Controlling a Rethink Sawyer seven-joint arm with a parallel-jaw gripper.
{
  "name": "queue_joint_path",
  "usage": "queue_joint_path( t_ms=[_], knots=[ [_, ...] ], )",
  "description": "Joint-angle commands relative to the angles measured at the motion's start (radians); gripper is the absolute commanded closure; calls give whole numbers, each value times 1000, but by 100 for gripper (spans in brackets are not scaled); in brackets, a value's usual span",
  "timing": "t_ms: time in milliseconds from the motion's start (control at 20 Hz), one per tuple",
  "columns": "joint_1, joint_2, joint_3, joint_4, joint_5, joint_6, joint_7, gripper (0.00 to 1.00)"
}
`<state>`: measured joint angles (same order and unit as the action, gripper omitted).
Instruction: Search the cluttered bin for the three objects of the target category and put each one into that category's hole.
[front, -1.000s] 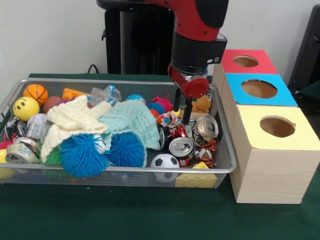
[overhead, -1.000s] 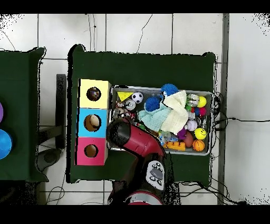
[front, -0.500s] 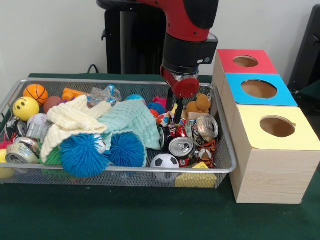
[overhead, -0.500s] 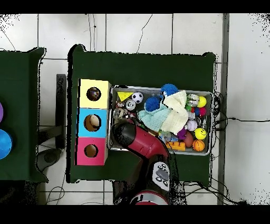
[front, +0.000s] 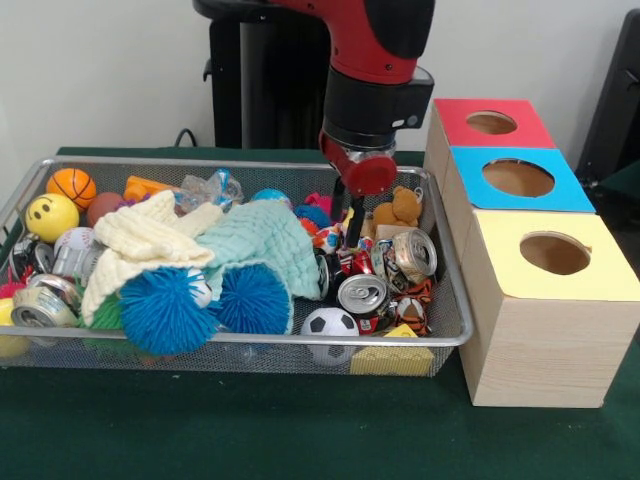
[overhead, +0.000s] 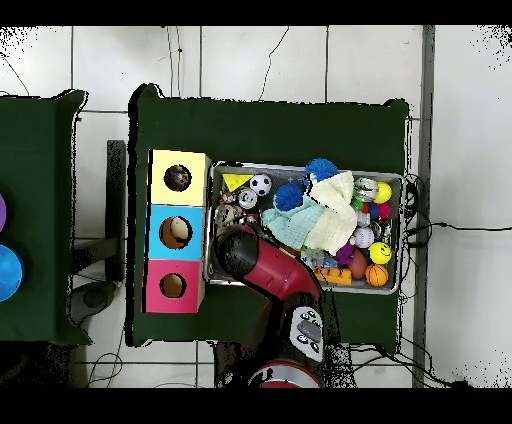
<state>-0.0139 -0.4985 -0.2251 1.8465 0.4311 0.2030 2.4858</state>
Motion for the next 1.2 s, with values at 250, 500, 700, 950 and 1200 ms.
queue_joint_path(
  t_ms=[250, 500, 700, 950, 1200],
  knots=[
    [14, 86, 186, 87, 73, -177, 264, 0],
    [-58, 148, 269, 78, 38, -285, 253, 0],
    [-67, 206, 288, 54, 33, -366, 260, 0],
    [-83, 191, 279, 75, 26, -364, 214, 0],
    [-77, 150, 242, 105, 25, -331, 183, 0]
  ],
)
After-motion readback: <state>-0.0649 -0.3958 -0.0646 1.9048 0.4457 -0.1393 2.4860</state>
